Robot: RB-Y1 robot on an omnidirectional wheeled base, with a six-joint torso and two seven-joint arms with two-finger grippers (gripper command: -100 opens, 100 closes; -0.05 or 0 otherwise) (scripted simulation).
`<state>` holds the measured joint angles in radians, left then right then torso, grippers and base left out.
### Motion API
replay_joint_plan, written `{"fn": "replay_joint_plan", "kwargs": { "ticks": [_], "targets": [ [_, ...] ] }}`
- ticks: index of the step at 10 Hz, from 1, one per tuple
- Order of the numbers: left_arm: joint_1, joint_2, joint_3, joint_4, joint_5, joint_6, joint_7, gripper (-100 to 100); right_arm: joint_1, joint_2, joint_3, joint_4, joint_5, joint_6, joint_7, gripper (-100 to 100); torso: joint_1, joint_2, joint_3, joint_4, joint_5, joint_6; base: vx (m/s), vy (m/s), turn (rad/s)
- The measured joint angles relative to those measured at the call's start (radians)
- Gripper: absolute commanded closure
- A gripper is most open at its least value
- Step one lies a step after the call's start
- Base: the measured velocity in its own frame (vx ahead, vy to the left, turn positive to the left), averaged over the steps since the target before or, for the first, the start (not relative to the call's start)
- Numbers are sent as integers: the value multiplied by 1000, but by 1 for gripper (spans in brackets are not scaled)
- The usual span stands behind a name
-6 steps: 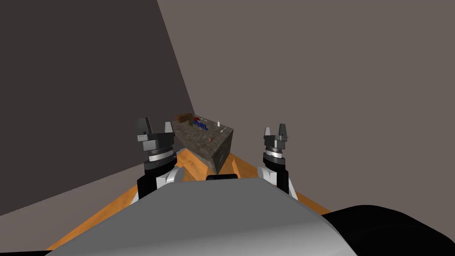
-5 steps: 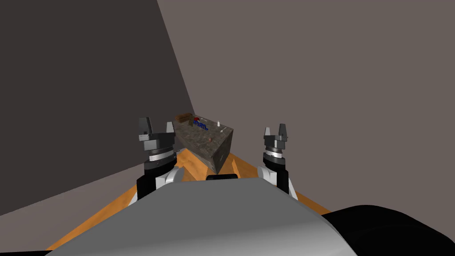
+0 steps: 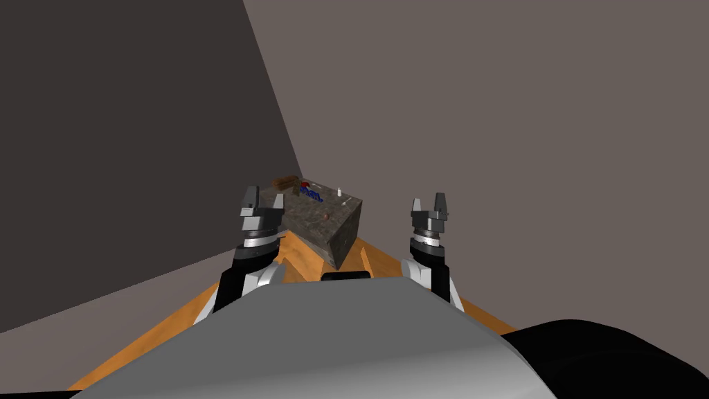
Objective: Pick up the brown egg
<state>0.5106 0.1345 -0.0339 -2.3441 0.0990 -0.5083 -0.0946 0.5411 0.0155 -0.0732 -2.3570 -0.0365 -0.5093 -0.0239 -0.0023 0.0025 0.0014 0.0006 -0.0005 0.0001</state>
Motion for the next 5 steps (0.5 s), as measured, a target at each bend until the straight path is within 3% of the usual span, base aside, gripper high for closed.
{"fn": "replay_joint_plan", "kwargs": {
  "ticks": [5],
  "targets": [
    [-11, 91, -37, 27, -2, 110, 30, -100, 0, 0, 0, 0, 0, 0, 0, 0, 0, -1, -1, 0, 0, 0, -25, -30, -23]
  ]
}}
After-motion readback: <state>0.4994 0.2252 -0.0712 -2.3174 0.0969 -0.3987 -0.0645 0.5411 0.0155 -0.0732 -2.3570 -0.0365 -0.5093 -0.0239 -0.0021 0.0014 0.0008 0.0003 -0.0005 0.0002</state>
